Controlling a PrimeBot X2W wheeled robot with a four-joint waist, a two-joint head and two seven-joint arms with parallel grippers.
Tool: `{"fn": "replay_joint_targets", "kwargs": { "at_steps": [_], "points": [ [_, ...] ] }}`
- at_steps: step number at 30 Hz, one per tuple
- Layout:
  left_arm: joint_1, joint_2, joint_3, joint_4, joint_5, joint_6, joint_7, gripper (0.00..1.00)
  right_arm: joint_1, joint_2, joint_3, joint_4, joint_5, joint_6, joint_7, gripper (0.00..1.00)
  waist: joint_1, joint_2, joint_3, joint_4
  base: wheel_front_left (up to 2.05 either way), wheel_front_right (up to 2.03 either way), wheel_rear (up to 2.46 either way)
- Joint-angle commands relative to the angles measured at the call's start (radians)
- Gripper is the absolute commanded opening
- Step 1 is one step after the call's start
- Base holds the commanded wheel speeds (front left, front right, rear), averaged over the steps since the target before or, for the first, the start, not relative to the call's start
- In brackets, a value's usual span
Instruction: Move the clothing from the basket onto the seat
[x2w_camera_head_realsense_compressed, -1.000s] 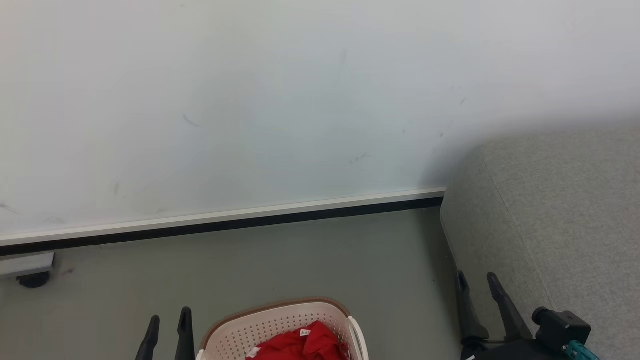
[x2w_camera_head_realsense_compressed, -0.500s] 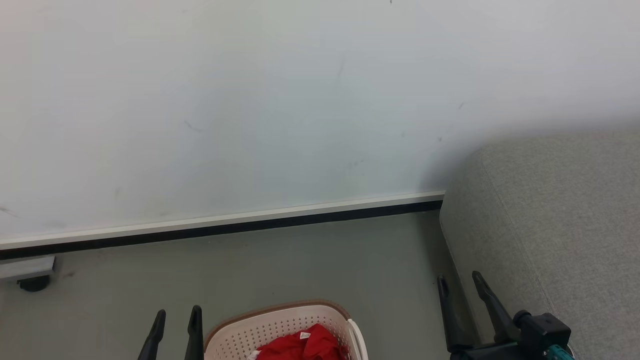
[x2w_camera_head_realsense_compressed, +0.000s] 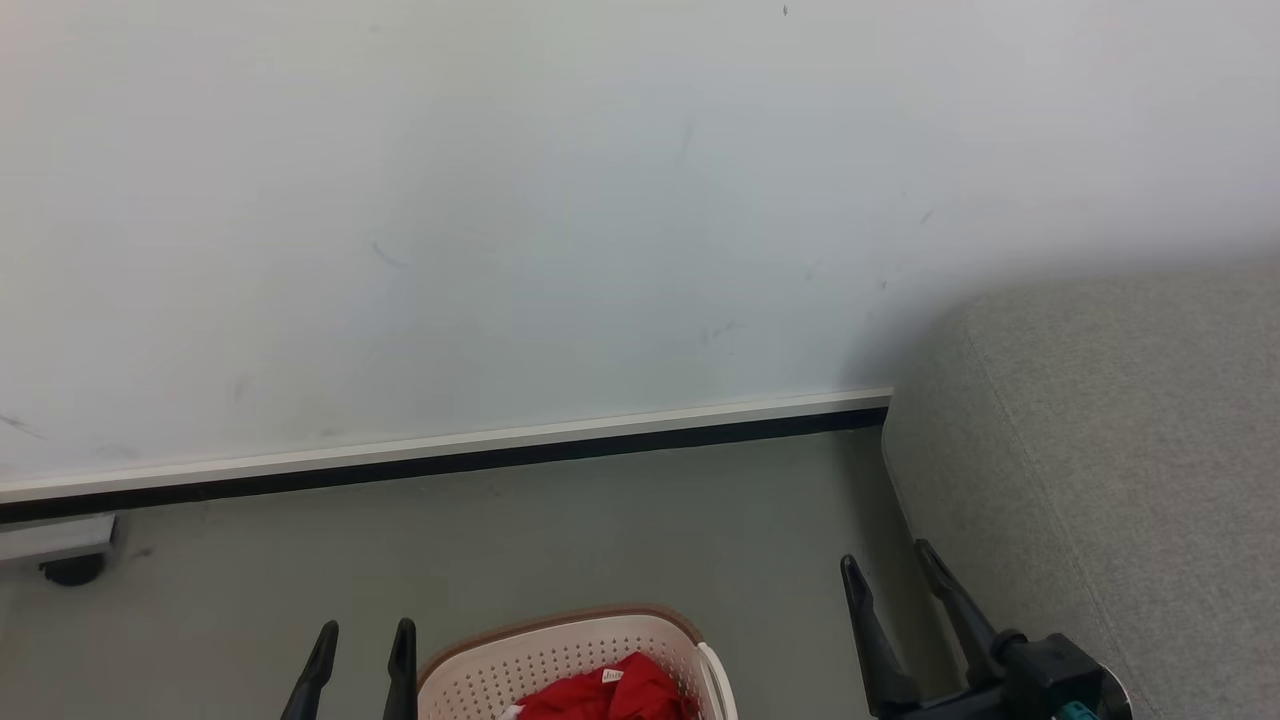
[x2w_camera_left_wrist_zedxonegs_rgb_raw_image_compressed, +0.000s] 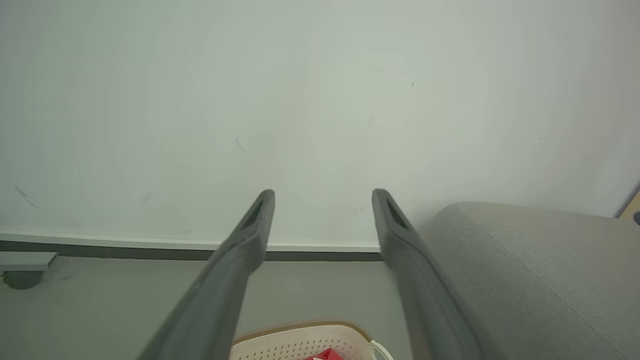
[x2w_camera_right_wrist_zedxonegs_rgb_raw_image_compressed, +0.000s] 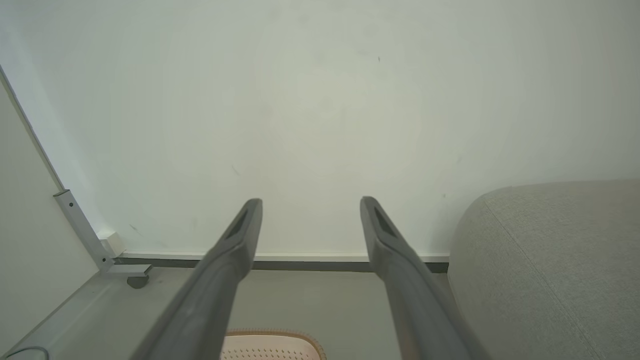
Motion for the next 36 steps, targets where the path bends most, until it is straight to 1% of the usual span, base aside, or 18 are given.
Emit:
{"fn": "replay_joint_targets", "kwargs": {
  "at_steps": [1,9,36],
  "points": [
    [0.018,0.005,0.003,-0.01,0.024,0.001,-0.008,1.0,0.01,-0.008,0.01,-0.001,-0.019,0.001,-0.008,1.0,0.0,0.0,-0.001,0.001,0.0,0.0,0.0],
    [0.026,0.005,-0.001,-0.011,0.068,0.005,-0.019,1.0,0.015,-0.01,0.031,0.0,-0.064,0.001,-0.023,1.0,0.0,0.0,-0.008,0.007,0.0,0.0,0.0],
    [0.006,0.004,-0.003,0.011,0.071,0.004,-0.018,1.0,0.001,-0.005,0.016,-0.005,-0.05,0.001,-0.023,1.0,0.0,0.0,0.004,0.009,0.0,0.0,0.0]
  ]
}}
